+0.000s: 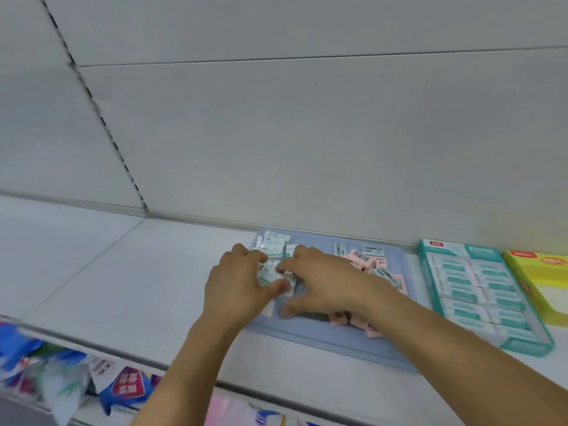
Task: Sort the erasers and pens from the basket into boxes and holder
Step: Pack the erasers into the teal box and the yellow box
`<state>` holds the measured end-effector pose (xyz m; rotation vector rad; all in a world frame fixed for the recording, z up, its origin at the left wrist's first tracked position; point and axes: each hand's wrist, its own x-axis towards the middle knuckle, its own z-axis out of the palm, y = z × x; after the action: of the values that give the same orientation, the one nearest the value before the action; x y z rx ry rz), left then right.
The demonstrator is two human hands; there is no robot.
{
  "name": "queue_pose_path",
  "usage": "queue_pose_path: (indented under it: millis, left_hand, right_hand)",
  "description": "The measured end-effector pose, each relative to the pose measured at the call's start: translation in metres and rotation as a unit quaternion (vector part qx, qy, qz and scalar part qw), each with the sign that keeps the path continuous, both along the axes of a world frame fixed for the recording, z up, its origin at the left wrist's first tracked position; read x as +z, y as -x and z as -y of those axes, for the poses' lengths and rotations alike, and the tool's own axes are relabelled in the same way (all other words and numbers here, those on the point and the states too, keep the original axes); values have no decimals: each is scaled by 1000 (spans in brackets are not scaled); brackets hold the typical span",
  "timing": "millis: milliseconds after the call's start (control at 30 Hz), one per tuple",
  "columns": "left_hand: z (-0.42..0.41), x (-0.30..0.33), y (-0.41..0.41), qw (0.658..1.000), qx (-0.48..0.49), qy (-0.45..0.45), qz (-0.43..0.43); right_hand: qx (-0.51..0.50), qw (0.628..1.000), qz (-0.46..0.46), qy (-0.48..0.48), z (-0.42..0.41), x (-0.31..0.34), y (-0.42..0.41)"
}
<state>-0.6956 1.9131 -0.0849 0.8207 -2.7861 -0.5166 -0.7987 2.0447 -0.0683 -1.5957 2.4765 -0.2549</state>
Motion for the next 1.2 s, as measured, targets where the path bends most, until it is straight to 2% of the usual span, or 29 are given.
queue_pose_path:
  millis: [167, 233, 333, 400, 433, 467, 500, 567, 600, 633, 800, 967, 1033, 1100, 1200]
  left_hand:
    - [7, -1, 2, 1000, 9, -15, -5]
    - [7, 0, 1, 999, 13, -25, -20]
    - [8, 4, -1, 995, 30, -65, -68]
    - [7, 7, -3, 988, 37, -91, -119]
    - [6, 9, -2, 982, 38, -107, -149]
    - [4, 11, -1, 974, 38, -132, -179]
    - [2, 13, -1, 963, 38, -166, -207]
    - [-6, 19, 3, 937, 34, -244, -249]
    - [-12, 21, 6, 924, 31, -278, -261]
    - [-18, 22, 9, 913, 25, -305, -270]
    - [-54, 24, 33, 880, -23, -390, -271]
    - [-87, 25, 50, 861, -80, -437, -247]
    - [-99, 26, 56, 843, -87, -473, -241]
    - [-110, 26, 62, 825, -89, -509, -229]
    - [-121, 28, 68, 782, -96, -573, -224]
  right_hand:
    - [-18, 999, -33, -4, 14, -4, -2]
    - [-10, 997, -73, -15, 17, 1, -5]
    - [1, 989, -144, -20, 18, 9, -7]
    - [-29, 990, -136, 23, 11, 10, -2]
    - [-69, 991, -81, 77, 4, 11, 3]
    - [-121, 981, 25, 153, -3, 14, 6]
    - [-169, 944, 160, 233, -11, 17, 8]
    - [-227, 829, 390, 331, -31, 28, 10]
    - [-239, 796, 437, 344, -41, 32, 11]
    - [-247, 783, 453, 347, -50, 34, 11]
    - [-283, 769, 424, 385, -105, 37, 17]
    - [-386, 769, 275, 429, -183, 22, 38]
    - [-420, 772, 257, 401, -203, 13, 41]
    - [-425, 782, 291, 351, -212, 6, 39]
    - [-403, 825, 295, 266, -215, 2, 39]
